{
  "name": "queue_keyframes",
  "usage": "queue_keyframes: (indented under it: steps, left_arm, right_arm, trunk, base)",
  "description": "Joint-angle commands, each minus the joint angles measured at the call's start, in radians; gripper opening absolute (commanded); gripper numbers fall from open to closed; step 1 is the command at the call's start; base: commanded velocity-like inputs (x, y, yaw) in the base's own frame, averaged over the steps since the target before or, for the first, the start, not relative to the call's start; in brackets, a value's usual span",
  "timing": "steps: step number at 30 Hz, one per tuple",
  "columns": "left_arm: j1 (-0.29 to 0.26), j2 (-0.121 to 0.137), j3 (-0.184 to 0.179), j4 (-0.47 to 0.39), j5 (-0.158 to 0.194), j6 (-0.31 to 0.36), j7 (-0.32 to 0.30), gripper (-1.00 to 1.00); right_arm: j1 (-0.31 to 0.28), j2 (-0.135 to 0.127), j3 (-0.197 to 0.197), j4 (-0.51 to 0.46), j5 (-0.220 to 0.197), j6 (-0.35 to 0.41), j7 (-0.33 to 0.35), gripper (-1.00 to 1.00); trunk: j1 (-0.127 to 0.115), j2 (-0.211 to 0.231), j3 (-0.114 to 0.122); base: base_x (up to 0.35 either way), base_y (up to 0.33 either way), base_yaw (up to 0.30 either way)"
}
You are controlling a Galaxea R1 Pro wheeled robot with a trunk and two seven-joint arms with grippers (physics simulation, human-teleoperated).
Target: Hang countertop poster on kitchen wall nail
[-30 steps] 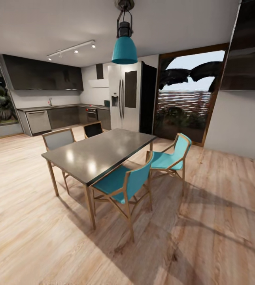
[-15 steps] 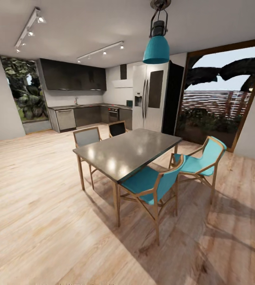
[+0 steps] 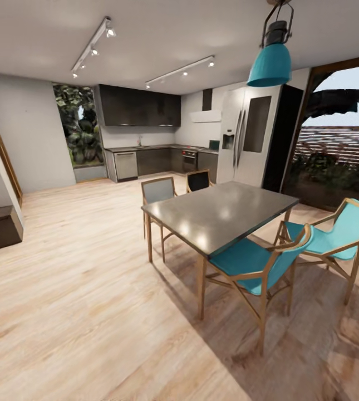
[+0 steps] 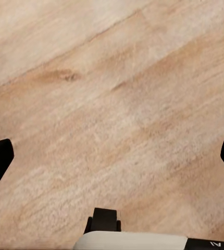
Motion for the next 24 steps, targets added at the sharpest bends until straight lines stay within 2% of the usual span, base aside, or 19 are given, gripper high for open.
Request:
queue_keyframes:
  steps: [1,6,7,10,19,24]
  left_arm:
    - [0.000,-0.001,0.002,-0.001,0.000,-0.002,0.000,1.00]
    - [0.000,-0.001,0.003,-0.001,0.000,-0.001,0.000,1.00]
    - [0.000,-0.001,0.003,-0.001,0.000,-0.001,0.000,1.00]
    - [0.000,-0.001,0.003,-0.001,0.000,-0.001,0.000,1.00]
    - [0.000,-0.001,0.003,-0.001,0.000,-0.001,0.000,1.00]
    - [0.000,-0.001,0.003,-0.001,0.000,-0.001,0.000,1.00]
  right_arm:
    - [0.000,0.000,0.001,0.000,0.001,-0.003,0.000,1.00]
    - [0.000,-0.001,0.000,0.009,0.001,-0.001,0.002,1.00]
    - [0.000,-0.002,0.000,0.043,0.001,-0.002,0.002,1.00]
    - [0.000,-0.002,0.001,0.056,0.006,-0.003,0.002,1.00]
    - [0.000,0.000,0.000,0.066,0.025,-0.003,0.002,1.00]
    - [0.000,0.000,-0.001,0.066,0.026,-0.003,0.002,1.00]
  trunk:
    - [0.000,-0.001,-0.001]
    - [0.000,-0.001,-0.002]
    - [0.000,-0.001,-0.002]
    - [0.000,-0.001,-0.003]
    - [0.000,-0.001,-0.003]
    - [0.000,-0.001,-0.005]
  base:
    - [0.077,0.304,0.289]
    - [0.118,0.309,0.182]
    - [0.157,0.315,0.031]
    - [0.161,0.316,0.019]
    - [0.179,0.316,0.008]
    - [0.239,0.273,0.163]
